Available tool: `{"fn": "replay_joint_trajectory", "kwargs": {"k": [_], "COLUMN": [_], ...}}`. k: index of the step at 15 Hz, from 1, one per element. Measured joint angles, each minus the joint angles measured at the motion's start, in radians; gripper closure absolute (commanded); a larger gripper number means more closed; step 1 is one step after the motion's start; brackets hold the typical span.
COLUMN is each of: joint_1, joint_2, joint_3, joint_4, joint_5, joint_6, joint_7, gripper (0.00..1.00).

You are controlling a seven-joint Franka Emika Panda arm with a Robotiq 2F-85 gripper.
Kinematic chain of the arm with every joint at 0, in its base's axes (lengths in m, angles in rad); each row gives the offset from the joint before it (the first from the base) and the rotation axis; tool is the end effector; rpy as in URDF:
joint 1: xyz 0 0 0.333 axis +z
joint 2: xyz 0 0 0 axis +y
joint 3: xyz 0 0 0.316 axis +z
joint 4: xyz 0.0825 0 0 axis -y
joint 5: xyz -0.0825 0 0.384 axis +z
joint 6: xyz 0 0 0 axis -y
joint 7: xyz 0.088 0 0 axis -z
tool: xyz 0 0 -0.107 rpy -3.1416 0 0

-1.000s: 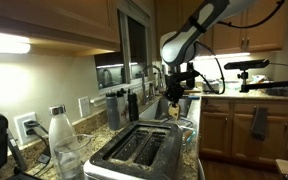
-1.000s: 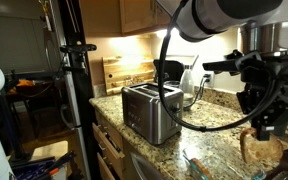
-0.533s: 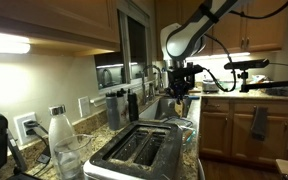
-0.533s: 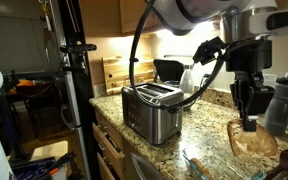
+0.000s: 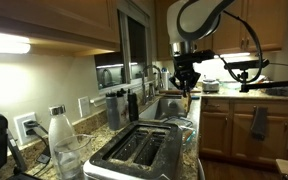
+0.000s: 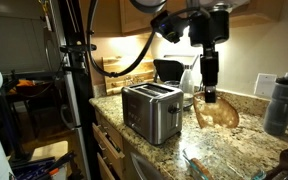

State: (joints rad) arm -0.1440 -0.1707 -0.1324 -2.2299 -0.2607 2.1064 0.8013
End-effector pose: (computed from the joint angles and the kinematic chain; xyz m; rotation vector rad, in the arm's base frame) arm 0.4766 -0.1495 0.4487 2.6271 -1.3477 0.1460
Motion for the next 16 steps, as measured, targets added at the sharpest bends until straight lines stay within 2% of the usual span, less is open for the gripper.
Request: {"fn": "replay_joint_trajectory", "kwargs": {"k": [4,8,12,16], "joint_1": [0.004,0.028,0.053,0.062], "joint_2": [-0.1,-0.124,-0.124,-0.126], "joint_3": [0.101,0.186,0.231,0.248], "joint_4": [-0.044,-0.05,-0.043,-0.014], "joint_5": [0.02,0.078,0.12,0.13], "joint_6": [-0.034,-0.043,-0.043,-0.044], "joint_7": [0.13,0.248,0.323,0.368], "gripper": [0.9,0.9,0.89,0.89]}}
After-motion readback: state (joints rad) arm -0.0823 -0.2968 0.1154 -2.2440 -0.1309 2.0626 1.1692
